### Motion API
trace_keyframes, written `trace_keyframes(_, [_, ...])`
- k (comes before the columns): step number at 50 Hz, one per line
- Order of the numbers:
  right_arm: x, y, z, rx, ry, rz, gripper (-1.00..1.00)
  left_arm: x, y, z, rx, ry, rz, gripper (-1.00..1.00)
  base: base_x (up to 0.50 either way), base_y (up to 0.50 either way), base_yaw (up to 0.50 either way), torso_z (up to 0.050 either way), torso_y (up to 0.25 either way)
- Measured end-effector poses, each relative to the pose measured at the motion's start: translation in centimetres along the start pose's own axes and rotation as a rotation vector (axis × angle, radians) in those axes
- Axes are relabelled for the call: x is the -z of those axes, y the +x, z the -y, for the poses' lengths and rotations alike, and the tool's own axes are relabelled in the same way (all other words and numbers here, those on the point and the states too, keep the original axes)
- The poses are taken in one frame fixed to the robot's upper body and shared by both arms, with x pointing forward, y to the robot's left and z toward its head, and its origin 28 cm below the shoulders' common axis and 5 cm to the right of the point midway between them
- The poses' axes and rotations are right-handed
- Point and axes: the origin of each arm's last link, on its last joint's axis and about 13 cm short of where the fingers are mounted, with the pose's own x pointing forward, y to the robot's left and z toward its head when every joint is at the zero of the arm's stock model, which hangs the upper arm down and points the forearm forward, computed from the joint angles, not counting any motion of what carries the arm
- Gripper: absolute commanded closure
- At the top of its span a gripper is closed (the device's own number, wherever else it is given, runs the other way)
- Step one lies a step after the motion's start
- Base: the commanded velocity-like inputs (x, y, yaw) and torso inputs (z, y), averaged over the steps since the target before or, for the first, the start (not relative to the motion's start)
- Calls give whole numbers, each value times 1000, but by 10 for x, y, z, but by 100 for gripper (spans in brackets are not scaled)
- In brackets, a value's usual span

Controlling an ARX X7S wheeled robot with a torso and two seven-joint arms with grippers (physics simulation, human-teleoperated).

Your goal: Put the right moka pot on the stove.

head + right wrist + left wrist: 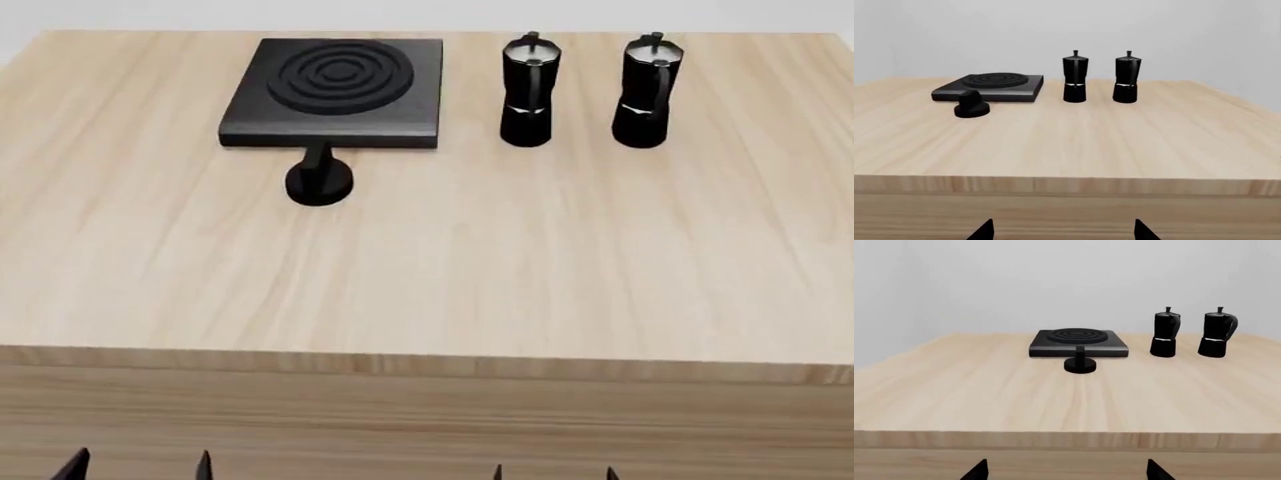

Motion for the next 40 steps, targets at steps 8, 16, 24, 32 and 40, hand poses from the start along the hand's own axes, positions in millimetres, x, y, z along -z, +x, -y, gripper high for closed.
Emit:
trace_keyframes(8, [0, 0, 0, 2, 0, 0, -100, 1, 1, 0, -25, 6, -5, -100, 0, 0, 0, 0, 0])
trace_keyframes(16, [0, -1, 0, 2, 1, -1, -100, -1, 1, -1, -13, -19, 8, -100, 0, 0, 0, 0, 0])
trace_keyframes(24, [0, -1, 1, 1, 0, 5, -100, -2, 0, -1, -12, -28, 21, -100, 0, 0, 0, 0, 0])
trace_keyframes(32, [1, -1, 1, 3, -5, 9, -100, -3, -1, -1, -11, -33, 28, -100, 169, 0, 0, 0, 0])
trace_keyframes(40, [1, 0, 1, 6, -2, 8, -100, -3, 0, -2, -11, -37, 31, -100, 220, 0, 0, 0, 0])
